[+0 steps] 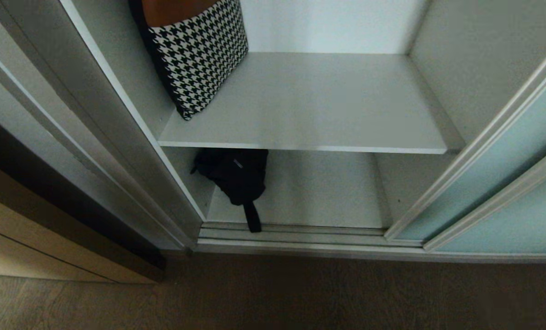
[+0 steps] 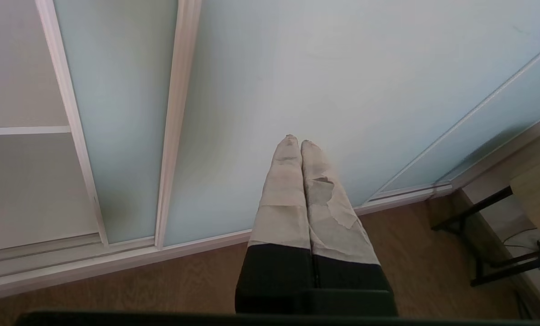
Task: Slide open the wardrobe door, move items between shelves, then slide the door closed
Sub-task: Close the door
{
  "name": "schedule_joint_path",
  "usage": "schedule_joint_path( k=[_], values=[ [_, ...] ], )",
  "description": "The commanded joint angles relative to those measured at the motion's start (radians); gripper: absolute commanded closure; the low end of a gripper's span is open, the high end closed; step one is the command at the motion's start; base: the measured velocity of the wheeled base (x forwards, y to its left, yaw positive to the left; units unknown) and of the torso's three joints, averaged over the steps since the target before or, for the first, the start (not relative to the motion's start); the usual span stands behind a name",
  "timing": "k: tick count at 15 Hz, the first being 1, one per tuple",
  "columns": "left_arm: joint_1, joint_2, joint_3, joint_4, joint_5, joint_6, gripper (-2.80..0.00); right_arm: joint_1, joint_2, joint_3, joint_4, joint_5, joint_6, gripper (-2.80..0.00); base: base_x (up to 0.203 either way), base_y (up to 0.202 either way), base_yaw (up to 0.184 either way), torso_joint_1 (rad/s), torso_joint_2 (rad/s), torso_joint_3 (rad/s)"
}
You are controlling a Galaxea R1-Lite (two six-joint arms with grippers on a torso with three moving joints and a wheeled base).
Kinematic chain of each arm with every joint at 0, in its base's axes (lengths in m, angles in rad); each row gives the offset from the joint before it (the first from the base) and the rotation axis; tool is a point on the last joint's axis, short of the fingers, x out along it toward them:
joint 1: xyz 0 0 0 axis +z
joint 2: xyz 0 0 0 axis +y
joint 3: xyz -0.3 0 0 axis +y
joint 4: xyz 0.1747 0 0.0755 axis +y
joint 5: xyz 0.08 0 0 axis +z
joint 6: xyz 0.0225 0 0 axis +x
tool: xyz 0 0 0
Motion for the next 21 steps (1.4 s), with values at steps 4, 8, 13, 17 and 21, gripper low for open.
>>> schedule_joint_path(
  k=[4,8,13,17,21],
  values=[
    [0.0,0.001,0.0,0.0,0.0,0.0,0.0,0.12,-0.012,-0.012,0.0,-0.147,-0.011,0.0,0.0,0.0,0.0,0.0,0.0,0.0],
    [0.0,0.001,0.0,0.0,0.0,0.0,0.0,0.274,-0.048,-0.034,0.0,-0.159,-0.026,0.0,0.0,0.0,0.0,0.0,0.0,0.0],
    [0.0,0.001,0.0,0.0,-0.001,0.0,0.0,0.443,-0.051,-0.086,0.0,-0.241,-0.027,0.0,0.0,0.0,0.0,0.0,0.0,0.0],
    [0.0,0.001,0.0,0.0,0.0,0.0,0.0,0.524,-0.059,-0.071,-0.005,-0.235,-0.026,0.0,0.0,0.0,0.0,0.0,0.0,0.0],
    [0.0,0.001,0.0,0.0,0.0,0.0,0.0,0.526,-0.016,-0.084,-0.015,-0.241,-0.026,0.0,0.0,0.0,0.0,0.0,0.0,0.0]
  ],
)
